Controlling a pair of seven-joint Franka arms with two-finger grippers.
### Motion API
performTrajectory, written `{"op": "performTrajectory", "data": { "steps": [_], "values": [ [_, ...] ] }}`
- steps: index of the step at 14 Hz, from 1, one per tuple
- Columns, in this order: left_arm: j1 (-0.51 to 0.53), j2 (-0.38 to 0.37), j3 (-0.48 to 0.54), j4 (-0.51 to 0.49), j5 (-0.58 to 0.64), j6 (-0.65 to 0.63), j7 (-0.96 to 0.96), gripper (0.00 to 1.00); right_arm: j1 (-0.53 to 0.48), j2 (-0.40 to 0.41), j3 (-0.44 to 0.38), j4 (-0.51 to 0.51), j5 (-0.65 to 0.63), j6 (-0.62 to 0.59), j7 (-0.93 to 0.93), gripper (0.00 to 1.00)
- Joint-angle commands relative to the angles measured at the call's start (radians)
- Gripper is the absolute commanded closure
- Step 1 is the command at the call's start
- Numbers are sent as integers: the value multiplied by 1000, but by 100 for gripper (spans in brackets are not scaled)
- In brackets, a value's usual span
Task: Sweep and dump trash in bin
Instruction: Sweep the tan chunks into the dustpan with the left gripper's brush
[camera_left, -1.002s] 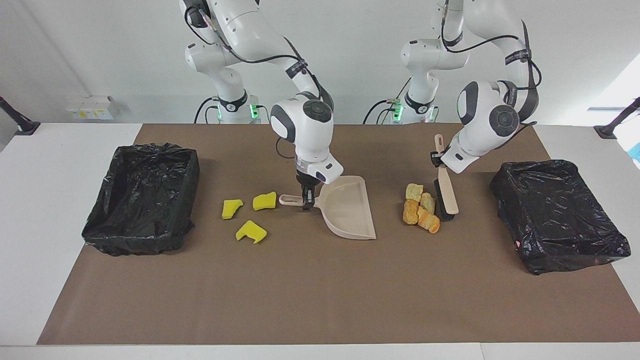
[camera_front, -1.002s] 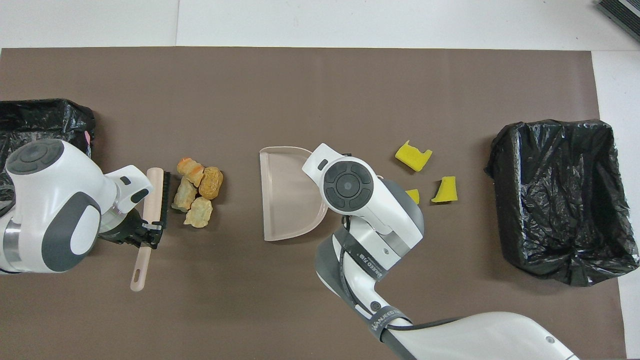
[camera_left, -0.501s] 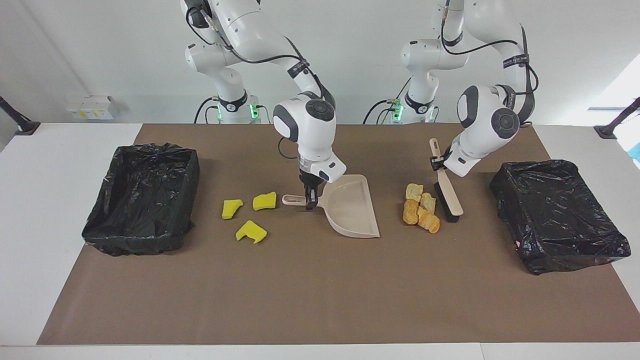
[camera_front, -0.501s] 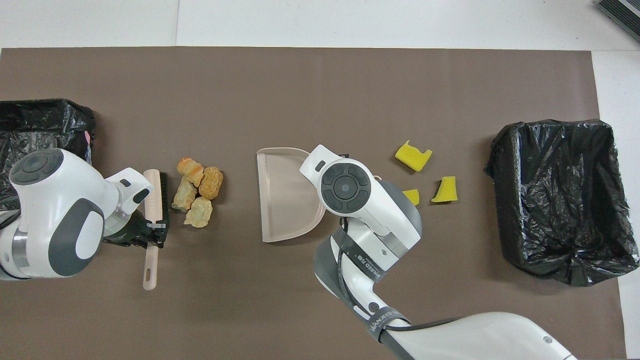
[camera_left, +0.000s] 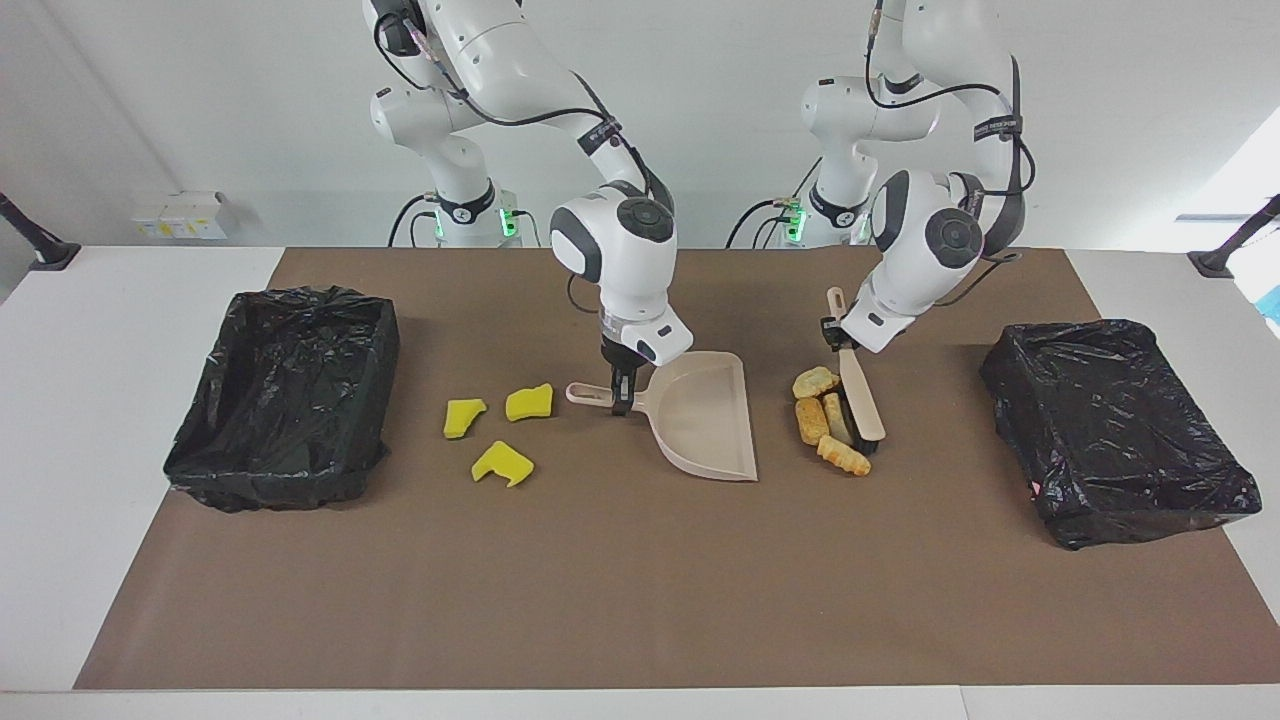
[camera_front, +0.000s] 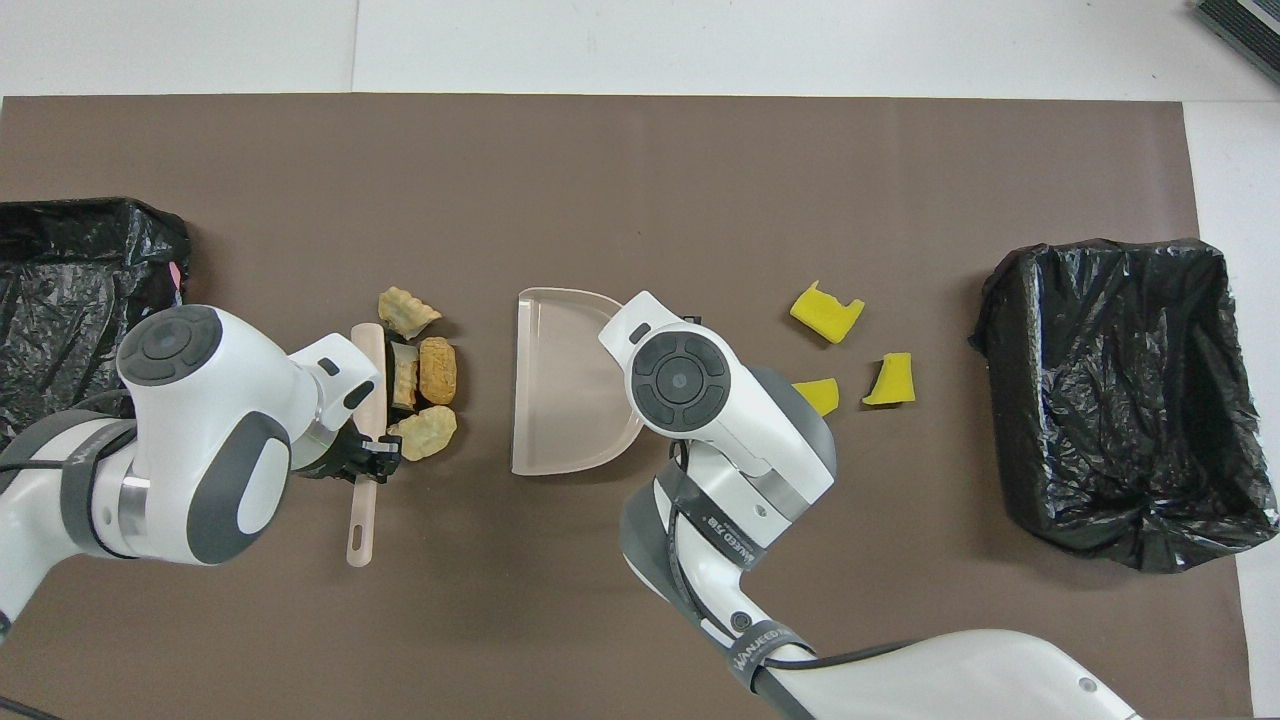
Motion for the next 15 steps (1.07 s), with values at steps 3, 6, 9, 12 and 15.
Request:
{"op": "performTrajectory", "data": {
  "steps": [3,6,9,12,15],
  "values": [
    [-90,18,9,15,-19,16,-9,100,8,5,6,-13,-18,-22,92,100],
    [-141,18,8,15,-124,29,-12,100,8,5,7,-16,-17,-20,92,100],
    [-216,20,8,26,-206,80,-47,100,6,4,7,-17,-17,-22,93,100],
    [-241,35,5,61,-243,68,-79,100,16,2,6,-7,-18,-71,93,100],
    [-264,43,5,90,-298,69,-124,100,51,-16,3,6,-76,-181,148,100]
  ]
}}
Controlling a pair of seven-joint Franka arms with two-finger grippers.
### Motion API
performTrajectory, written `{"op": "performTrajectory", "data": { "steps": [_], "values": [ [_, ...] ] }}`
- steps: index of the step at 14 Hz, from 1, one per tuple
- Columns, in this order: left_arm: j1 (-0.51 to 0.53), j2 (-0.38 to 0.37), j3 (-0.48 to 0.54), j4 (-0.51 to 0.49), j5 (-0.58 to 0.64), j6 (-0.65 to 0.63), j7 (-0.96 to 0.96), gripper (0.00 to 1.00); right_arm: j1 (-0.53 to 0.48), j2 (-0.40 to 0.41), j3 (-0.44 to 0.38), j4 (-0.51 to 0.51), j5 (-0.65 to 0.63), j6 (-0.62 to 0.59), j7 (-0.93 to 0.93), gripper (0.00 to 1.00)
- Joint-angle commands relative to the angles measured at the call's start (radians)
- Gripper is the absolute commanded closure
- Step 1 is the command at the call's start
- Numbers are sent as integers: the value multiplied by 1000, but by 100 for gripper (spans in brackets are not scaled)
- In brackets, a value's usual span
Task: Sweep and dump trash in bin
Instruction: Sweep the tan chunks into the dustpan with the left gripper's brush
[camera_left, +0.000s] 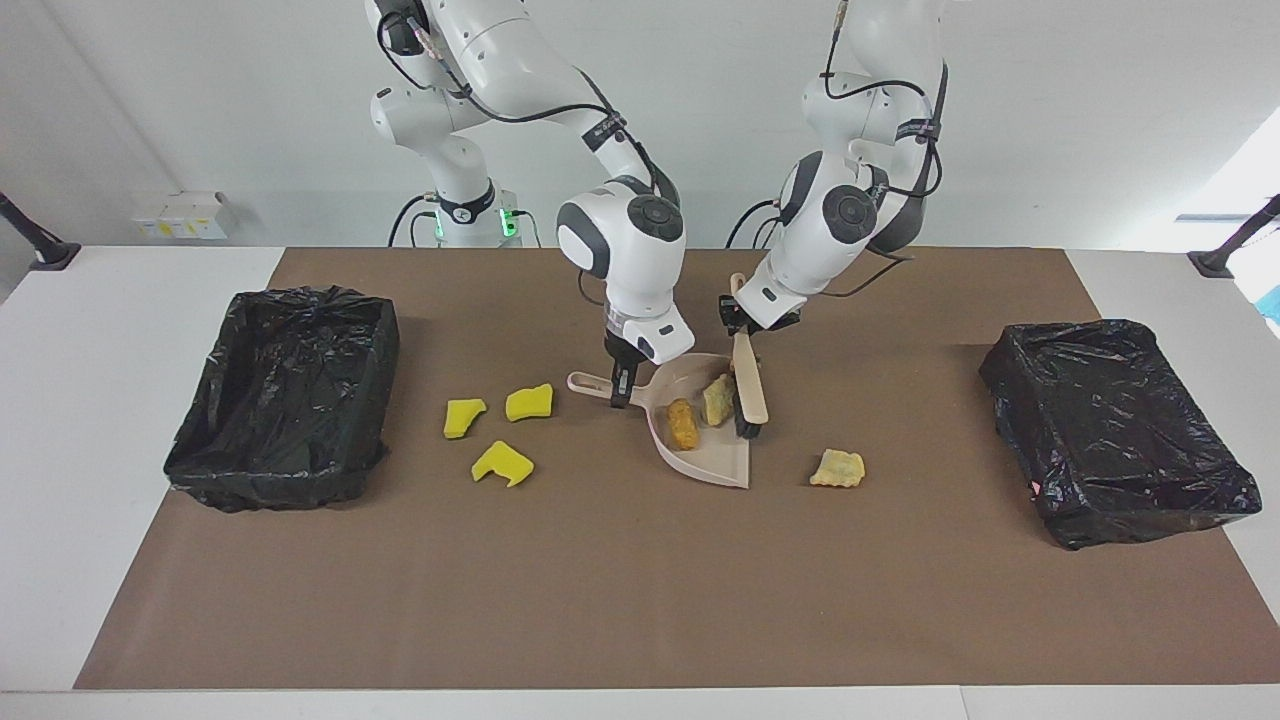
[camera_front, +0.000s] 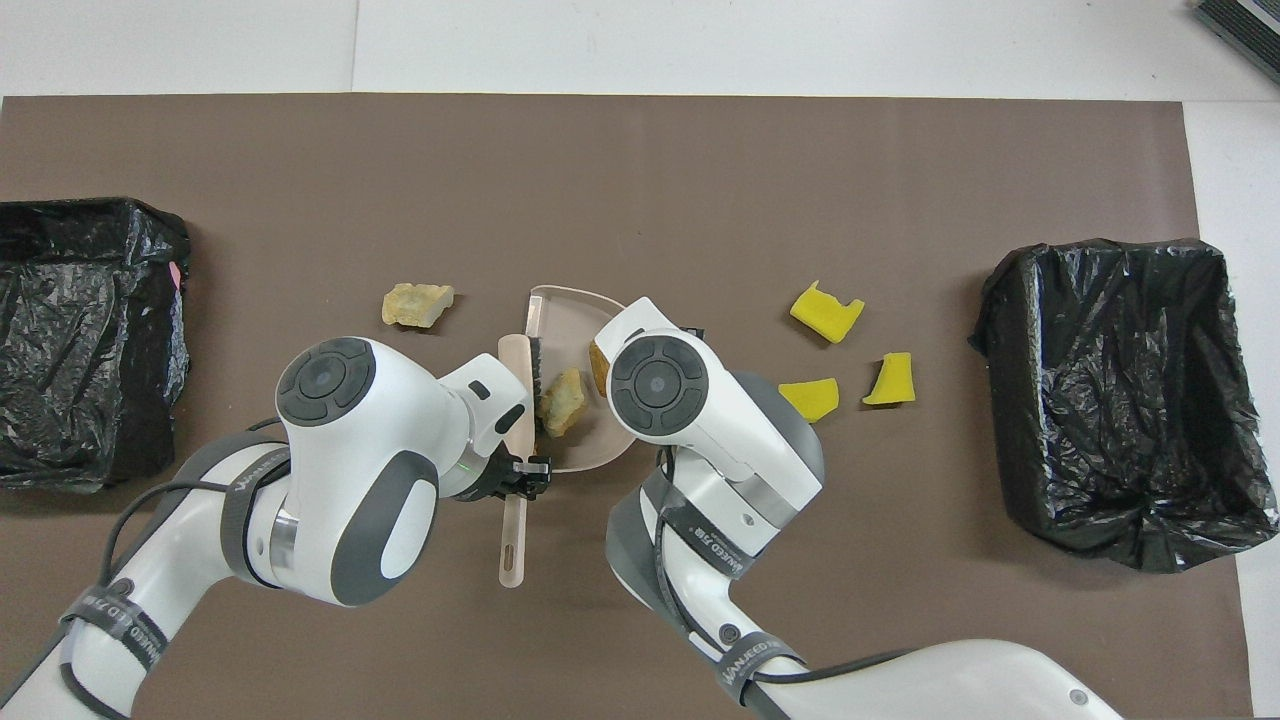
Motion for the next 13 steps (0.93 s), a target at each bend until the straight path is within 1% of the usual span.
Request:
{"op": "performTrajectory", "data": {
  "steps": [1,3,8,10,12,13],
  "values": [
    [-29,31,13,44,-48,4,-41,100,20,-18,7,-17,-82,-88,71,100],
    [-29,48,13,65,-59,7,-44,100,29,-20,6,-15,-90,-108,74,100],
    [-17,63,14,96,-66,-1,-45,100,40,-28,6,-15,-114,-137,111,100],
    [3,51,25,122,-45,-68,-39,100,40,-28,6,-15,-114,-137,113,100],
    [94,51,24,191,-1,-186,-22,100,40,-28,6,-15,-114,-137,114,100],
    [114,49,24,210,15,-214,-13,100,40,-28,6,-15,-114,-137,114,100]
  ]
}}
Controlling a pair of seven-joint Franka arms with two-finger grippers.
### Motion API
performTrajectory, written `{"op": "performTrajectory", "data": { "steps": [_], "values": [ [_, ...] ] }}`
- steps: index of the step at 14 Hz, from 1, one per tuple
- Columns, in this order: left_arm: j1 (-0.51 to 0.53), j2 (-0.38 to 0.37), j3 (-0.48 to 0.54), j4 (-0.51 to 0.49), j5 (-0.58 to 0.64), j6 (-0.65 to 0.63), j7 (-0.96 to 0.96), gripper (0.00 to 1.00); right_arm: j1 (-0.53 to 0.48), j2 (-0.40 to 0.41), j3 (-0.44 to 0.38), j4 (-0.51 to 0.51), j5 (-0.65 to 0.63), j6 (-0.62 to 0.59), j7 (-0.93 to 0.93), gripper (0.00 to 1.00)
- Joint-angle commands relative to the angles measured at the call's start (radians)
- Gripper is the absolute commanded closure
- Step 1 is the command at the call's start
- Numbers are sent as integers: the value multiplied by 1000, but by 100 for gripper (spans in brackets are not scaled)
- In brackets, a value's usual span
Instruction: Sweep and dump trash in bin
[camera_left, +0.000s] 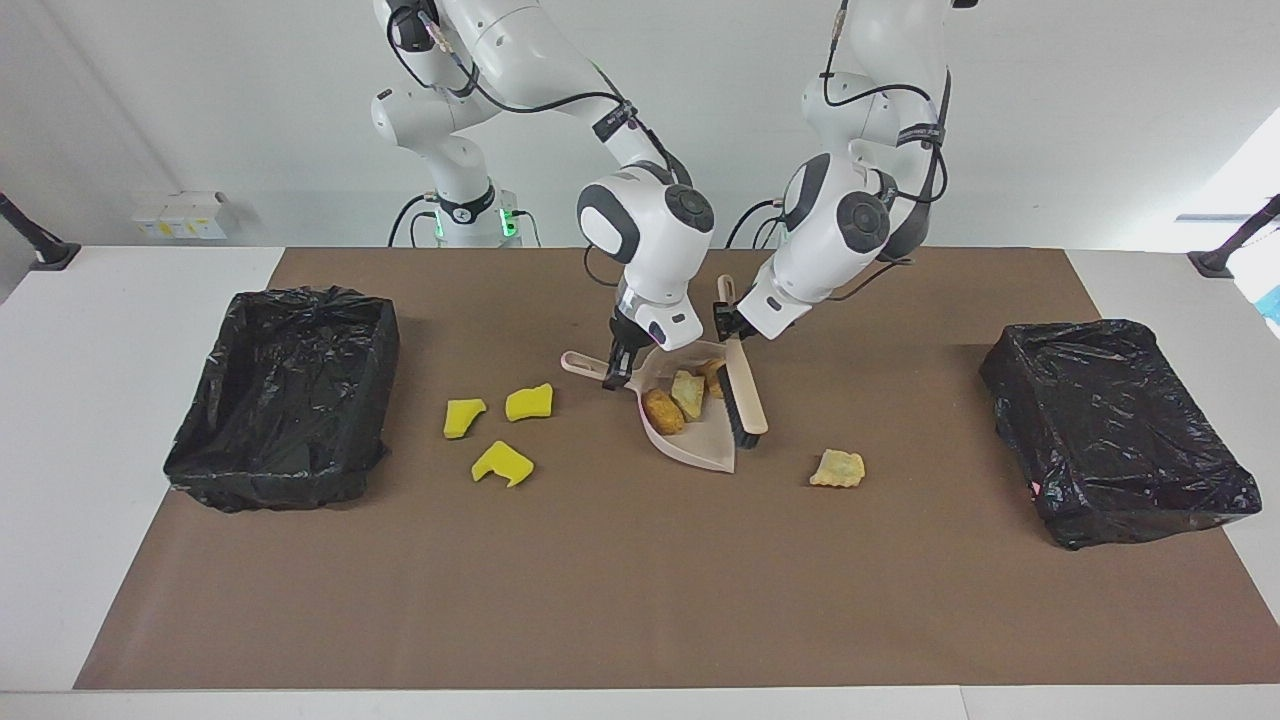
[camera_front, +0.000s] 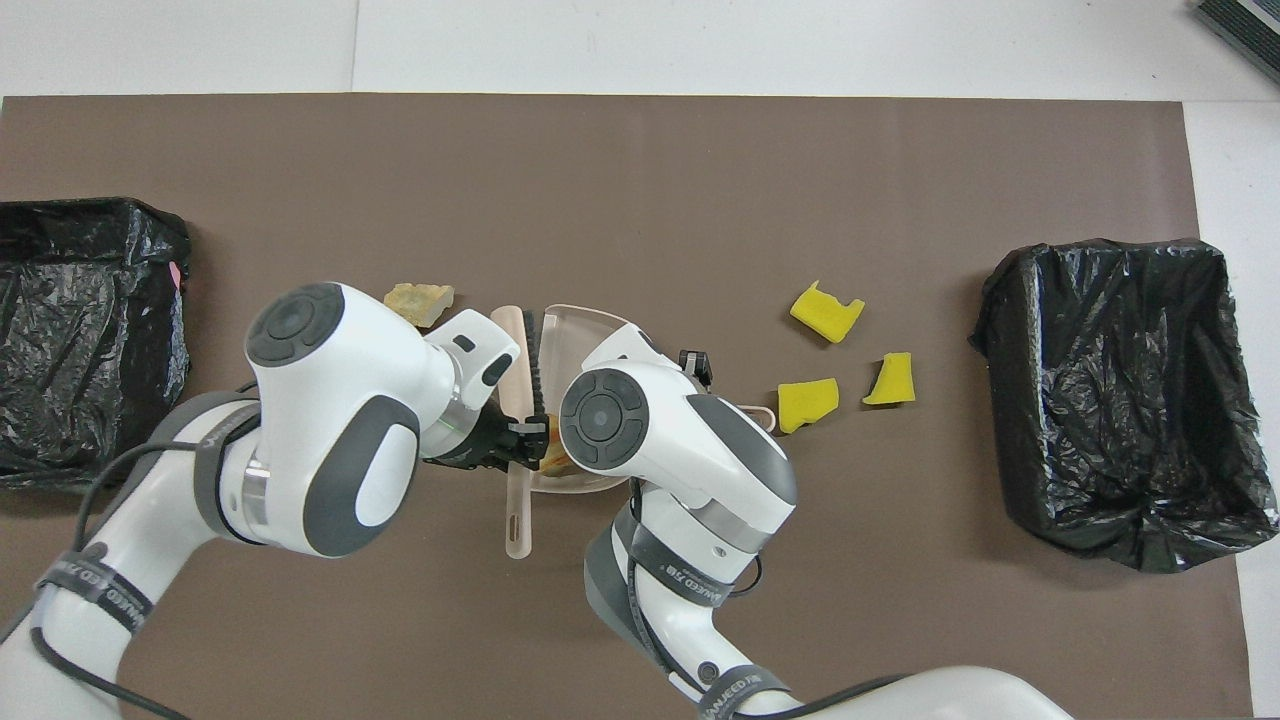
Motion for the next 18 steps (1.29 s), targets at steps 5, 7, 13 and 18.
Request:
{"op": "performTrajectory", "data": {
  "steps": [5,7,13,18],
  "values": [
    [153,11,-1,67,241,-71,167,100,1,-20,5,-19,-29,-26,67,100],
    [245,17,-1,67,307,-28,241,100,1,-20,5,-19,-29,-27,67,100],
    [270,174,-1,166,490,96,315,100,0,-18,5,-19,-29,-28,67,100],
    [227,221,-9,177,490,18,315,100,0,-18,7,-19,-29,-27,67,100]
  ]
}}
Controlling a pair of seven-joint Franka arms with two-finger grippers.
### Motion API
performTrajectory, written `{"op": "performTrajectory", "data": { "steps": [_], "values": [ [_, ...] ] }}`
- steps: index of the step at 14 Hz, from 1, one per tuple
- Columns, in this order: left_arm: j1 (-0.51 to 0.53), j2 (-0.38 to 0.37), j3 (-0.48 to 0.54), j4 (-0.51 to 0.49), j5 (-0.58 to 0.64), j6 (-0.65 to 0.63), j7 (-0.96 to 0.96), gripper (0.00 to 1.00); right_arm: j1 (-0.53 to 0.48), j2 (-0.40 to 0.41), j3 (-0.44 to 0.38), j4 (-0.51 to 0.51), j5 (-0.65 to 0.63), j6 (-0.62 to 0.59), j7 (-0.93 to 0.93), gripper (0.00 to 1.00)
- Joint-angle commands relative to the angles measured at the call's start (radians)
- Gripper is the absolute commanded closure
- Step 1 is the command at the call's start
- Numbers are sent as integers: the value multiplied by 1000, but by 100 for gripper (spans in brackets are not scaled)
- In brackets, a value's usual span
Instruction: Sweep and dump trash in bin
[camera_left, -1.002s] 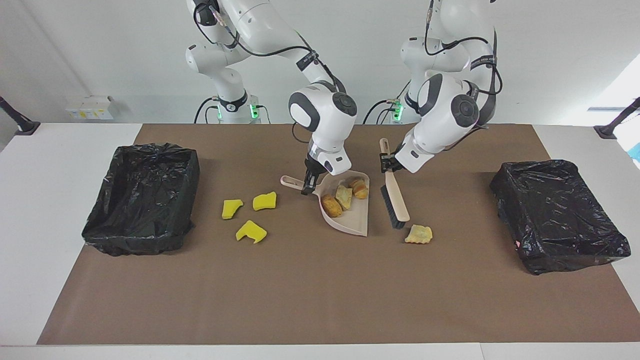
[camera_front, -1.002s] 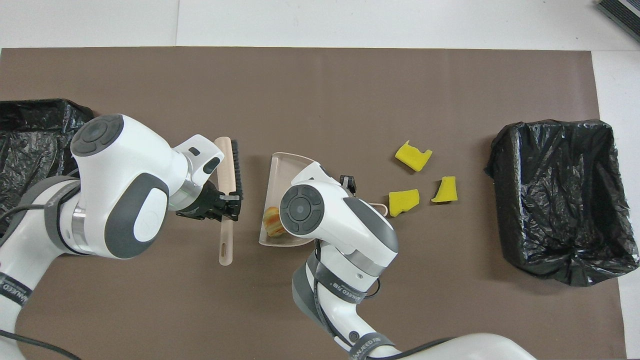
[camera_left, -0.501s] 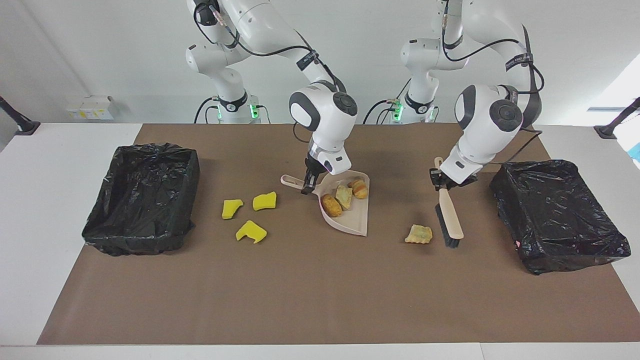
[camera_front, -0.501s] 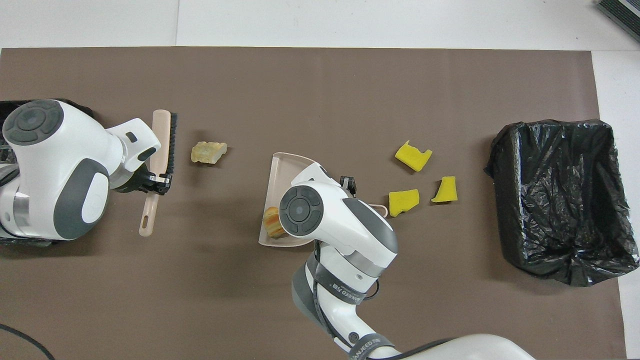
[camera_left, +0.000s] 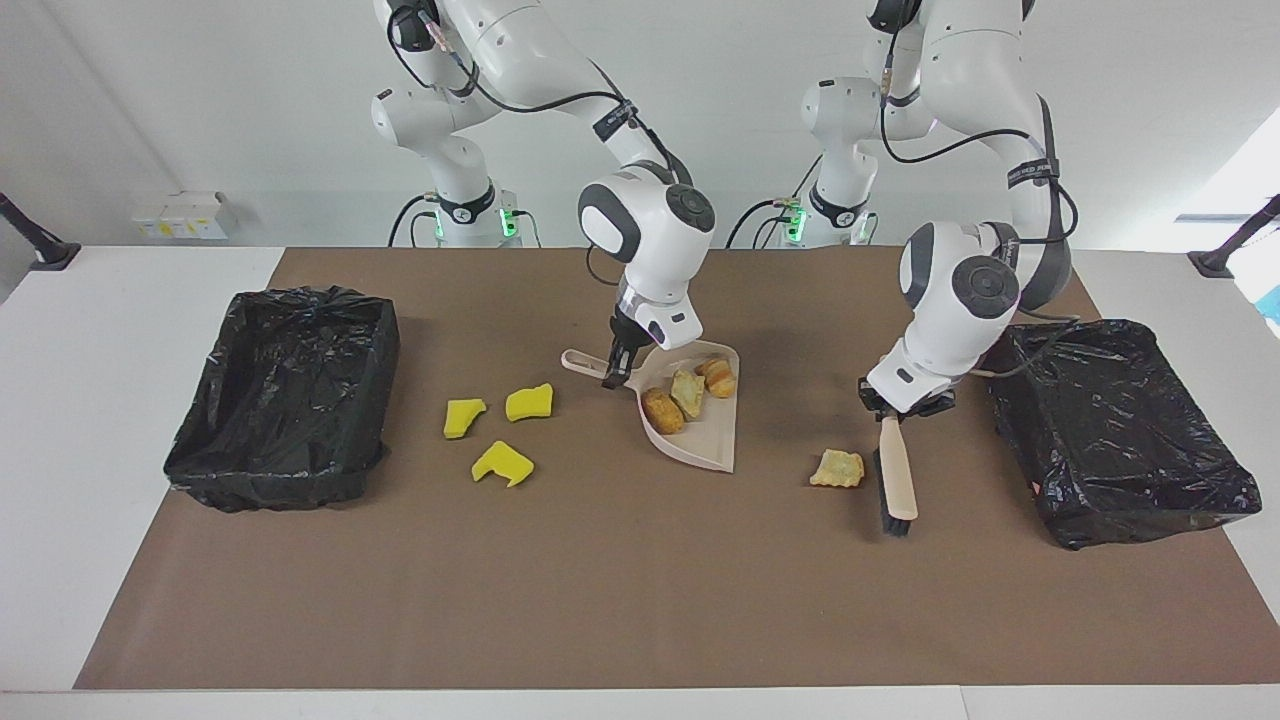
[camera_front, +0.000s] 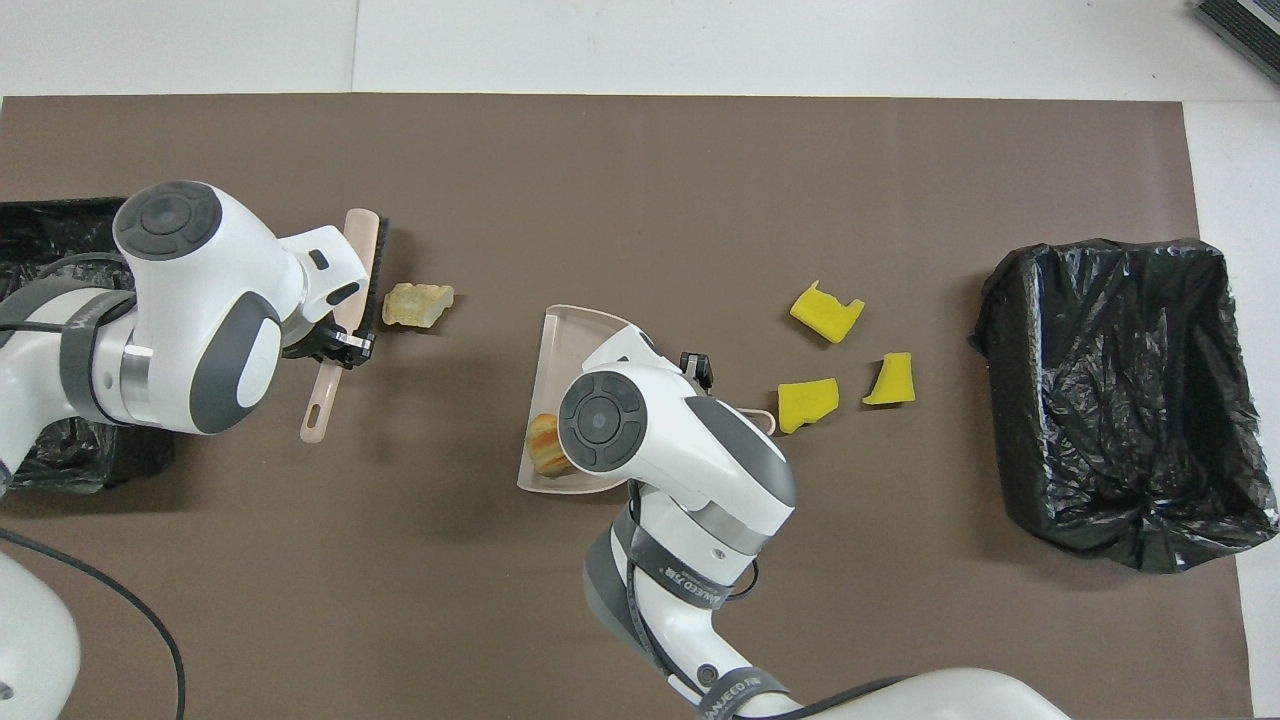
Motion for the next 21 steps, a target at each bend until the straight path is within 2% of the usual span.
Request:
{"op": "performTrajectory", "data": {
  "steps": [1,6,10,12,16,21],
  "values": [
    [-21,23,6,46,21,-89,3,100,-2,-17,5,-16,-29,-23,40,100],
    [-126,10,0,39,-50,-180,4,100,-2,-17,5,-17,-24,-16,40,100],
    [-234,-6,-6,25,-91,-174,-3,100,-5,-15,5,-19,-15,-8,42,100],
    [-242,-9,-6,19,-172,-165,-5,100,-8,-15,5,-19,-12,-6,42,100],
    [-301,-9,-6,22,-192,-138,-8,100,-11,-15,5,-20,-10,-5,50,100],
    [-274,-33,-5,31,-209,-177,4,100,-11,-14,5,-19,-9,-3,53,100]
  ]
}}
